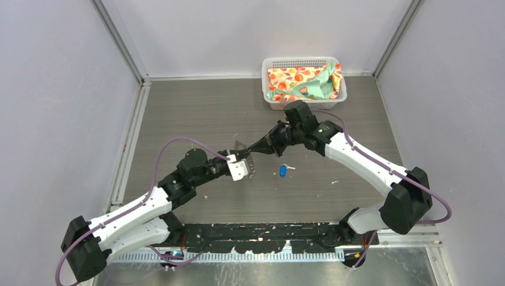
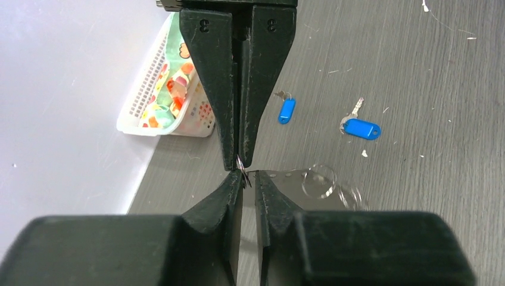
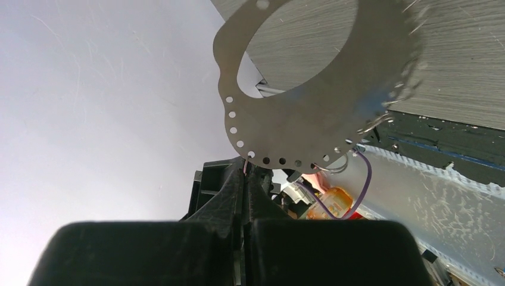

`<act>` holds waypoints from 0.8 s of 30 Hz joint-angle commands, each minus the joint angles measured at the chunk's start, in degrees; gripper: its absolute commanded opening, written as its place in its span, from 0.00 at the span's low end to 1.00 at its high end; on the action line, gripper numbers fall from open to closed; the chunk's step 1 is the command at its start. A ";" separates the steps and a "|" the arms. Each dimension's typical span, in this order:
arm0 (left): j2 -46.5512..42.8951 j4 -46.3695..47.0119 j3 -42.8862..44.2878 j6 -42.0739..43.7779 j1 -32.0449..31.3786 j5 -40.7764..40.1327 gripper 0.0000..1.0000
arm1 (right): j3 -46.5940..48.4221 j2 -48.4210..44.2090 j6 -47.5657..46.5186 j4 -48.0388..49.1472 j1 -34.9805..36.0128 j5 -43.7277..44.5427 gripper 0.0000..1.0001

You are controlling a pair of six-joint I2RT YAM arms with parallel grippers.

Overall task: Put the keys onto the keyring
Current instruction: Adjust the keyring.

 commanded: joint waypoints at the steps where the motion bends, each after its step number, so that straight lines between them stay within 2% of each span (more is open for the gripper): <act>1: 0.87 4.77 2.33 -1.71 -0.22 -0.22 0.13 | -0.05 -0.86 1.15 3.74 1.37 -1.50 0.01; 4: 1.25 5.22 2.55 -2.14 -0.22 -1.07 0.01 | -0.05 -0.92 0.52 3.45 1.37 -1.77 0.01; 8: 0.27 5.19 2.54 -4.86 -0.22 -2.63 0.01 | 0.44 -0.92 -2.21 2.87 1.31 -2.19 0.01; 10: -0.97 3.30 3.46 -7.83 -0.18 -1.27 0.00 | 1.94 -0.23 -6.07 1.94 1.27 -3.24 0.07; 15: -4.72 -5.57 6.30 -16.01 1.44 9.23 0.00 | 13.40 2.14 -26.79 -11.51 -0.18 -3.07 0.39; 19: -5.24 -10.79 9.18 -19.30 2.42 14.95 0.00 | 18.76 1.21 -43.26 -18.06 -2.22 -4.27 0.51; 21: -4.89 -12.14 10.73 -20.85 2.88 17.87 0.00 | 20.83 -0.16 -54.86 -20.27 -2.27 -4.68 0.58; 24: -3.66 -17.22 14.20 -23.26 3.97 23.11 0.00 | 21.87 -3.95 -68.56 -22.18 -2.30 -5.84 0.62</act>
